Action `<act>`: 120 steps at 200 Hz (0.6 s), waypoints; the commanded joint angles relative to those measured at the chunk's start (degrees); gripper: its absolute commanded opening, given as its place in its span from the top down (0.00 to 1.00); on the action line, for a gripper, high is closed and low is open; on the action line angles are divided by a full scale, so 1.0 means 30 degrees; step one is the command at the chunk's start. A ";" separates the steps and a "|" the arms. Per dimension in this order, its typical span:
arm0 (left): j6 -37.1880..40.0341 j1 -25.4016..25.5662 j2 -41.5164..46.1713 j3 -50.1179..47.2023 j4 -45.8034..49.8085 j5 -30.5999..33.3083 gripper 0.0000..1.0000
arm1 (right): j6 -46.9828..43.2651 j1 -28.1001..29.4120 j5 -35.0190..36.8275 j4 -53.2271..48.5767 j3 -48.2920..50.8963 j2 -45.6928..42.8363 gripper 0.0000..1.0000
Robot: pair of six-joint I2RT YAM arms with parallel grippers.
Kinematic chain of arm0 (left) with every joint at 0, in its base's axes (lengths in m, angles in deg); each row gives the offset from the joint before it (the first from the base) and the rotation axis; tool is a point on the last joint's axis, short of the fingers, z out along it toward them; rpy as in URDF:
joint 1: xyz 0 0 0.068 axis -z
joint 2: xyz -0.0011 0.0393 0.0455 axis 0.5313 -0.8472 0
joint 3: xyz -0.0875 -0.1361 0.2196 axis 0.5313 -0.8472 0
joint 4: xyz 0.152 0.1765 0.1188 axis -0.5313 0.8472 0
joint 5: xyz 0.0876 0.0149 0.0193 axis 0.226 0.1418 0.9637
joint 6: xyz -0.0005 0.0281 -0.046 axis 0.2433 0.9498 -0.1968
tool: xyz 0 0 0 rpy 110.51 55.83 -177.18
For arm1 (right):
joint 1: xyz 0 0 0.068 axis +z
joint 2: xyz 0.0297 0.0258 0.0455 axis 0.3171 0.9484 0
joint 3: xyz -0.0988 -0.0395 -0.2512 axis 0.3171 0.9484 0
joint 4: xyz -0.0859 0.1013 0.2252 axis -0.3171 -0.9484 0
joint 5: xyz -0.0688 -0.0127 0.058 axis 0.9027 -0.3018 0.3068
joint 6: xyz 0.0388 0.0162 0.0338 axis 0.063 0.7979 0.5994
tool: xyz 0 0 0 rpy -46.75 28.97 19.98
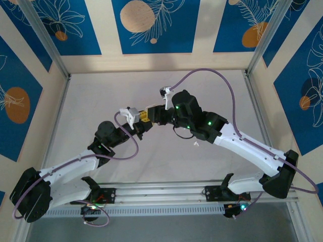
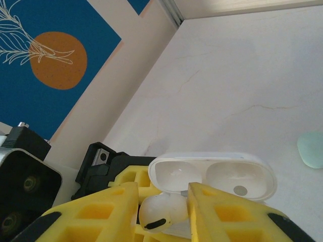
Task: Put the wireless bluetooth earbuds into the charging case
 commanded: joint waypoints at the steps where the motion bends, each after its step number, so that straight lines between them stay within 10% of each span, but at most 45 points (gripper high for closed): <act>1: -0.0058 0.0196 0.0583 0.0745 -0.1258 -0.0710 0.83 | -0.0272 0.0159 0.0532 -0.1300 -0.0413 -0.0204 0.66; 120: -0.0056 0.0178 0.0642 0.0943 -0.0813 -0.1239 0.83 | -0.0292 0.0162 0.0605 -0.2087 -0.1429 -0.0001 0.59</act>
